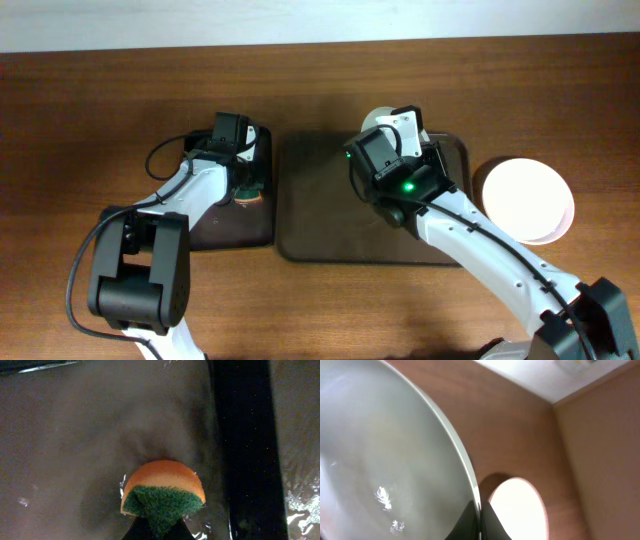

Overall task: Clean dirty plates on tray and stack at the side
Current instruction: 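Carry the pale green plate right and stack it on the plates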

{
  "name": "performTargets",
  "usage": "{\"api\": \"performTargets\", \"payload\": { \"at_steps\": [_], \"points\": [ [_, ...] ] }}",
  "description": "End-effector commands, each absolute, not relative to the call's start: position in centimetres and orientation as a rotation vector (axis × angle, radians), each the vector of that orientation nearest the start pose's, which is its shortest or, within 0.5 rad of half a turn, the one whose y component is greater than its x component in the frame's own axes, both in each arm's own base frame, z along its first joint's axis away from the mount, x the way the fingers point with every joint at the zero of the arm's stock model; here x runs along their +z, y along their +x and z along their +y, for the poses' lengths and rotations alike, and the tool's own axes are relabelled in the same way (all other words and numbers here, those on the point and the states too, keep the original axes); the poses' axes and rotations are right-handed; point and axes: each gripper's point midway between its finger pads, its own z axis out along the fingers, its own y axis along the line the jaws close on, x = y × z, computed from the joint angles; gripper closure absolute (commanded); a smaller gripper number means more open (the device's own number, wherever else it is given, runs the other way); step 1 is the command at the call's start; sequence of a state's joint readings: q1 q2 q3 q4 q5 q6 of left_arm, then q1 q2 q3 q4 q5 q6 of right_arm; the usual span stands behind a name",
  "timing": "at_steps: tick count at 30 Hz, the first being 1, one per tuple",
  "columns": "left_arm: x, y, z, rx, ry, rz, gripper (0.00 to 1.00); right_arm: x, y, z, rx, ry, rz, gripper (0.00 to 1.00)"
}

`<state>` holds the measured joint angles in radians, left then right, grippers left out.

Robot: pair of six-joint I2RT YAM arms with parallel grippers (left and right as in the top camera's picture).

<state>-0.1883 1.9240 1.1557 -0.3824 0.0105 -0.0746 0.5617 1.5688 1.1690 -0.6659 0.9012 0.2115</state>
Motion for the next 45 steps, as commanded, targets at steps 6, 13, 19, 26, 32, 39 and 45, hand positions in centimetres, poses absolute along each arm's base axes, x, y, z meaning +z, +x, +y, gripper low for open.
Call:
{"api": "performTargets", "payload": {
  "at_steps": [6,13,19,26,32,39,45],
  "points": [
    [0.7,39.8,-7.5,-0.049,0.161,2.862,0.38,14.1,37.9,0.2,-0.25,0.371,2.551,0.96],
    [0.5,38.8,-8.4,-0.13,0.175,2.899,0.92,12.6,35.3,-9.2,0.013,0.812,2.593,0.96],
    [0.7,38.6,-6.4,0.036,0.157,2.92,0.55,12.0,31.4,-16.2,-0.013,1.12,2.529,0.96],
    [1.9,40.2,-6.7,0.027,0.153,2.874,0.32,10.9,27.9,-20.3,-0.093,1.317,2.49,0.96],
    [2.4,41.2,-7.0,0.008,0.151,2.835,0.27,8.1,26.7,-21.5,-0.066,1.428,2.53,0.68],
    [2.4,41.3,-7.0,0.006,0.15,2.832,0.26,8.3,28.5,-17.2,0.3,1.247,2.608,0.57],
    [1.6,42.2,-7.5,-0.026,0.152,2.807,0.43,9.9,30.9,-11.3,0.316,0.8,2.747,0.53]
  ]
}}
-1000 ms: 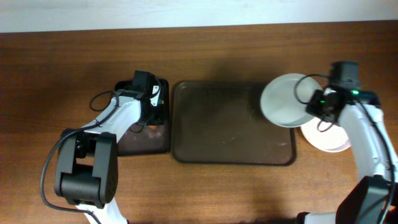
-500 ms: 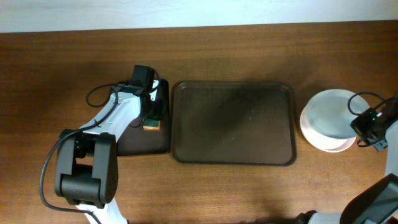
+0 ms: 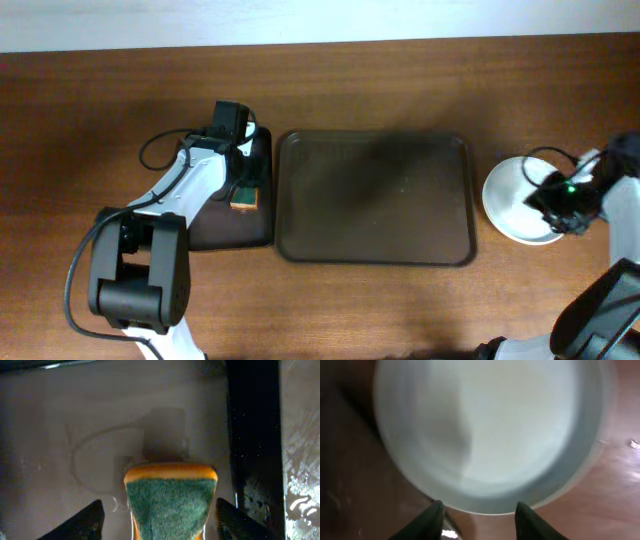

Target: Clean dirty plates on tray and stack at the side

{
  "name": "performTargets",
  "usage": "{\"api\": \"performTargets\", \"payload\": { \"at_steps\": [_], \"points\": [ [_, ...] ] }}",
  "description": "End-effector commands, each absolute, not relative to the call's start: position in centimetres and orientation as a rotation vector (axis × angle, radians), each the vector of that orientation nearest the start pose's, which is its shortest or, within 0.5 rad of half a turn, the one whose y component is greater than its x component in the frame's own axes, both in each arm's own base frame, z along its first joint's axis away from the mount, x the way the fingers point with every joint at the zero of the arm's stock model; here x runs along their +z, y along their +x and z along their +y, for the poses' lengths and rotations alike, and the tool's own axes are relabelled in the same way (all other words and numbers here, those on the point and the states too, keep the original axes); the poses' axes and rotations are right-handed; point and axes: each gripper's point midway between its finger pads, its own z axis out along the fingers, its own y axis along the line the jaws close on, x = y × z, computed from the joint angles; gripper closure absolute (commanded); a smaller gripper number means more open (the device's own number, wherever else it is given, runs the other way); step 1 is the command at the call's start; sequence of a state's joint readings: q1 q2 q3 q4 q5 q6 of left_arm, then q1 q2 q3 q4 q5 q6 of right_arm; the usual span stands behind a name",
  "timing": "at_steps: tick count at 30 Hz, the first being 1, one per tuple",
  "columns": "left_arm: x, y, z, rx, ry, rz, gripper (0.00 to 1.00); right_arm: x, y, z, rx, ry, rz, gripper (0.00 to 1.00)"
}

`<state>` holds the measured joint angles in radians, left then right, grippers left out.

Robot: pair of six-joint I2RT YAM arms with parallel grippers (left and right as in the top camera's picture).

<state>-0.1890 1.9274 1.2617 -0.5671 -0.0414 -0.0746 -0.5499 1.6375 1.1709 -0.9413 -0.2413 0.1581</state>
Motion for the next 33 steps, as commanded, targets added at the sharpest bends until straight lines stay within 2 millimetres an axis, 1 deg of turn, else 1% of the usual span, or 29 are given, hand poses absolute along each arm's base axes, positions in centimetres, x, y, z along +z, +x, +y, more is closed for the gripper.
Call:
{"api": "performTargets", "payload": {
  "at_steps": [1,2,4,5,7,8,9,10,11,12,13,14,15,16,17,18,19,20,21,23,25,27,28,30,31,32,33],
  "points": [
    [1.3,42.4,-8.1,-0.067,0.159,2.806,0.56,10.0,31.4,-10.2,0.32,0.746,2.757,0.53],
    [1.1,42.5,-8.3,-0.08,0.16,2.803,0.63,10.0,31.8,-9.1,0.327,0.697,2.772,0.53],
    [1.2,42.7,-8.3,-0.08,0.16,2.792,0.89,10.0,32.4,-7.2,0.327,0.61,2.794,0.54],
    [1.2,42.7,-8.3,-0.079,0.16,2.793,1.0,10.0,32.7,-6.4,0.332,0.57,2.801,0.54],
    [1.4,42.8,-8.2,-0.078,0.157,2.79,1.0,10.1,33.4,-4.6,0.338,0.485,2.807,0.54],
    [2.2,43.1,-7.9,-0.054,0.151,2.773,1.0,10.2,33.7,-3.8,0.334,0.441,2.808,0.54],
    [3.1,43.5,-7.6,-0.041,0.143,2.757,0.98,10.2,34.0,-3.2,0.336,0.413,2.806,0.54],
    [4.4,43.9,-7.5,-0.043,0.135,2.736,0.71,10.4,34.3,-2.6,0.337,0.377,2.801,0.54],
    [6.1,44.3,-7.4,-0.047,0.129,2.711,0.49,10.7,34.8,-2.0,0.333,0.313,2.793,0.54],
    [7.7,44.5,-7.5,-0.051,0.128,2.684,0.41,11.4,35.4,-1.1,0.326,0.219,2.777,0.54],
    [10.1,44.6,-7.5,-0.057,0.124,2.639,0.34,12.6,36.5,0.1,0.317,0.101,2.744,0.53],
    [11.0,44.5,-7.4,-0.063,0.109,2.623,0.28,13.7,37.2,0.9,0.31,0.026,2.716,0.53],
    [12.1,44.2,-7.4,-0.075,0.069,2.609,0.25,15.0,38.0,1.8,0.299,-0.048,2.681,0.52],
    [12.7,43.7,-7.0,-0.078,0.033,2.615,0.18,15.6,38.3,2.3,0.29,-0.072,2.671,0.5],
    [12.9,43.1,-6.7,-0.081,0.004,2.629,0.08,16.0,38.1,2.6,0.276,-0.089,2.682,0.48],
    [12.9,42.4,-6.4,-0.082,-0.038,2.654,0.04,16.1,37.8,2.7,0.261,-0.095,2.696,0.4],
    [12.7,41.1,-5.8,-0.076,-0.074,2.702,0.03,16.2,37.4,2.9,0.265,-0.102,2.702,0.17],
    [12.5,39.7,-5.2,-0.066,-0.114,2.754,0.03,16.4,36.7,3.1,0.269,-0.101,2.721,0.0],
    [12.5,38.4,-4.8,-0.055,-0.132,2.796,0.03,16.5,36.2,3.1,0.271,-0.099,2.731,0.01],
    [13.6,37.0,-4.4,-0.05,-0.136,2.807,0.03,16.9,34.9,3.1,0.273,-0.097,2.75,0.01],
    [15.3,36.2,-4.3,-0.057,-0.134,2.765,0.03,17.0,33.7,3.0,0.264,-0.086,2.75,0.01],
    [16.7,34.5,-4.1,-0.069,-0.132,2.712,0.02,17.6,32.4,2.9,0.252,-0.065,2.694,0.01],
    [17.3,33.3,-3.9,-0.072,-0.112,2.681,0.0,18.2,31.6,2.8,0.24,-0.069,2.643,0.01],
    [18.2,31.4,-3.7,-0.077,-0.086,2.621,0.0,19.5,30.0,2.4,0.2,-0.069,2.563,0.01],
    [19.0,29.9,-3.5,-0.088,-0.08,2.558,0.0,20.2,29.0,2.1,0.171,-0.065,2.524,0.01],
    [19.9,28.5,-3.3,-0.101,-0.087,2.496,0.0,21.3,27.6,1.7,0.132,-0.058,2.463,0.01],
    [20.7,27.2,-3.1,-0.112,-0.09,2.439,0.0,22.1,26.7,1.7,0.13,-0.061,2.421,0.01]
  ]
}}
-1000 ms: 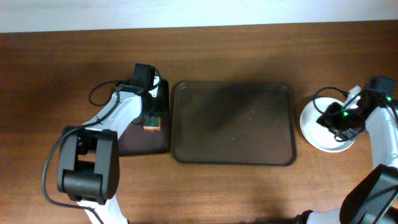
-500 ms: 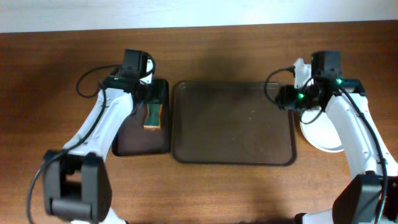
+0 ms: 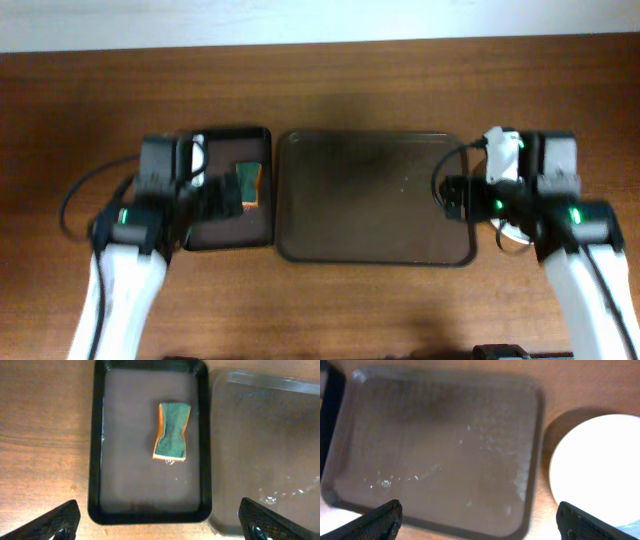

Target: Clean dirty plates on tray and stack at the side

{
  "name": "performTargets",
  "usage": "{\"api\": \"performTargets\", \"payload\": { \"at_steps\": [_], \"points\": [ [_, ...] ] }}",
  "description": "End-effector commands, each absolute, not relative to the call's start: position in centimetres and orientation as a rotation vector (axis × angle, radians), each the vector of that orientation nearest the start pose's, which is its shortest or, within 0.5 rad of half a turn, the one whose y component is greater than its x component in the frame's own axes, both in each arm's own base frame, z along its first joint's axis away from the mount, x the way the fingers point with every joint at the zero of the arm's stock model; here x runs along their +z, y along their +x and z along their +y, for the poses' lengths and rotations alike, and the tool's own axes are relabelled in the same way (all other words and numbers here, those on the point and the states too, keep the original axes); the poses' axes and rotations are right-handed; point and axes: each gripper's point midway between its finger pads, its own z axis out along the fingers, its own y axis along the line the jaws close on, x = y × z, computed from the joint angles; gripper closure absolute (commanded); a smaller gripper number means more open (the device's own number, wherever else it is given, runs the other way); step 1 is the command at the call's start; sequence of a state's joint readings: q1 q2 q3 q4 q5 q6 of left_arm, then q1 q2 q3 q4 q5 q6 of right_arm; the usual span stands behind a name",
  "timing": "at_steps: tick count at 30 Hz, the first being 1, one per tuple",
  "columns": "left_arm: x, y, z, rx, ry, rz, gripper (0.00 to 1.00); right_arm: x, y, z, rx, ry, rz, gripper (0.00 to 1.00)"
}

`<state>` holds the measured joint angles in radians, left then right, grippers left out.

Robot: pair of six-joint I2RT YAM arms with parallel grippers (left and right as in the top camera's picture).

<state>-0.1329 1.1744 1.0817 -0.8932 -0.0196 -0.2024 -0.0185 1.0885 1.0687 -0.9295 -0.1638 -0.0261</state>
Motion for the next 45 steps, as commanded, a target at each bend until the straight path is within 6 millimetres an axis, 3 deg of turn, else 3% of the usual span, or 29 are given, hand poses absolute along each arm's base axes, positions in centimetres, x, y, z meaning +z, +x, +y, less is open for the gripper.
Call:
{"api": "performTargets", "payload": {
  "at_steps": [1,4,7,17,21,26,31,37,40,43,45],
  "points": [
    [21.3,26.5,-2.9,-0.111,-0.091,2.396,0.0,22.8,25.8,1.7,0.128,-0.062,2.39,0.01],
    [23.8,25.0,-1.9,-0.081,-0.114,2.267,0.0,24.6,24.5,1.7,0.122,-0.066,2.316,0.01],
    [25.2,24.3,-1.8,-0.092,-0.114,2.209,0.0,24.6,24.5,1.7,0.122,-0.067,2.316,0.01],
    [25.0,24.2,-1.8,-0.09,-0.114,2.217,0.0,20.8,26.3,1.7,0.134,-0.058,2.476,0.01],
    [25.0,24.2,-1.8,-0.09,-0.114,2.217,0.0,22.2,25.8,1.8,0.134,-0.063,2.413,0.01],
    [25.0,24.2,-1.8,-0.09,-0.114,2.217,0.0,25.2,24.4,2.0,0.117,-0.092,2.057,0.01],
    [25.0,24.2,-1.8,-0.09,-0.114,2.216,0.0,25.1,23.1,2.4,0.097,-0.125,1.623,0.01],
    [25.0,24.2,-1.8,-0.09,-0.114,2.216,0.0,24.6,23.4,2.5,0.076,-0.139,1.303,0.01],
    [25.0,24.2,-1.8,-0.09,-0.114,2.216,0.0,22.8,24.0,2.0,0.051,-0.123,1.347,0.01],
    [25.0,24.2,-1.8,-0.09,-0.113,2.217,0.0,17.8,24.5,2.1,0.035,-0.153,1.552,0.01],
    [25.0,24.2,-1.8,-0.09,-0.114,2.217,0.0,15.9,24.5,2.3,0.052,-0.159,1.628,0.01]
  ]
}}
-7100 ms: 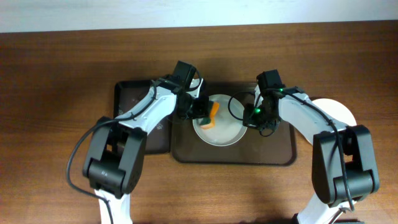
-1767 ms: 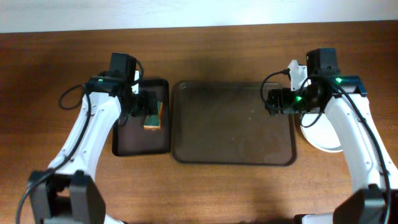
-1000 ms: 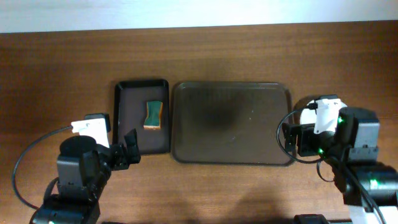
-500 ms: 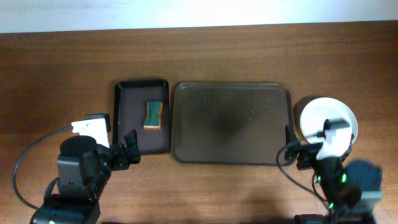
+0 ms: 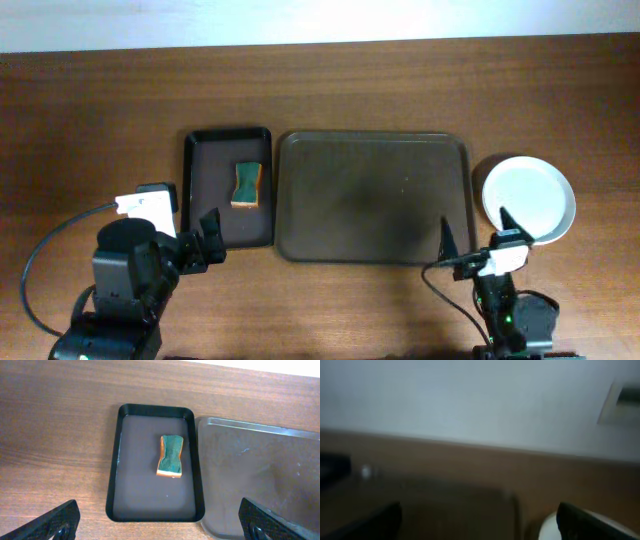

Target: Clean dirty plates on tray and stack at the side

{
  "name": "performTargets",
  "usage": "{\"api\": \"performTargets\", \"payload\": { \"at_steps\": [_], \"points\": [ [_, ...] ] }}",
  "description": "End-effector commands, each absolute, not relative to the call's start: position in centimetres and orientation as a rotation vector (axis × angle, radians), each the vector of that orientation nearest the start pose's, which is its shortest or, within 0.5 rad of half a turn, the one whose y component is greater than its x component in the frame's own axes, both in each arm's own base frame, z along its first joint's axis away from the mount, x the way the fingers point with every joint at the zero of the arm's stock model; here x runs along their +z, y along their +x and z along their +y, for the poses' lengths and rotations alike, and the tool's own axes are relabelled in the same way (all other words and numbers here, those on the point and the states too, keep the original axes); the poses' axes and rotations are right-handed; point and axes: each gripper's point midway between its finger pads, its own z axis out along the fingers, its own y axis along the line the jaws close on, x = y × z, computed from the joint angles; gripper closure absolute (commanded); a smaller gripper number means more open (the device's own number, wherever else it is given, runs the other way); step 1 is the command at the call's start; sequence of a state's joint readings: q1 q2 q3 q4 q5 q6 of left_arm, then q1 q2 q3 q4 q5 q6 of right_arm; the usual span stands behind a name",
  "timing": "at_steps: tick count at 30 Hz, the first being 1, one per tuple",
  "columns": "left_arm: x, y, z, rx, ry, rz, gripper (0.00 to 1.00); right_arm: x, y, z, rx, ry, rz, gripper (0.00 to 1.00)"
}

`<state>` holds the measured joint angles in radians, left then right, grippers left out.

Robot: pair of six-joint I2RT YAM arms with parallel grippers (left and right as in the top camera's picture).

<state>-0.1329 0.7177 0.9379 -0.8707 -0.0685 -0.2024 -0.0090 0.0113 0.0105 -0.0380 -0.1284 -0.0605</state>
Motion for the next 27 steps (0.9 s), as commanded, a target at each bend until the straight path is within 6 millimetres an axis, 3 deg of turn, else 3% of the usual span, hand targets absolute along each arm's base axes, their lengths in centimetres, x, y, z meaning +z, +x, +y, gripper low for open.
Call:
{"api": "performTargets", "payload": {
  "at_steps": [1,21,27],
  "points": [
    [25.0,24.2,-1.8,-0.09,-0.114,2.216,0.0,15.9,24.5,2.2,0.052,-0.159,1.627,0.01],
    [24.8,24.0,-1.3,-0.055,-0.114,2.224,0.0,15.9,24.5,2.2,0.052,-0.159,1.627,0.01],
    [24.1,24.0,-0.7,-0.016,-0.075,2.012,0.0,15.9,24.5,2.2,0.052,-0.159,1.627,0.01]
  ]
}}
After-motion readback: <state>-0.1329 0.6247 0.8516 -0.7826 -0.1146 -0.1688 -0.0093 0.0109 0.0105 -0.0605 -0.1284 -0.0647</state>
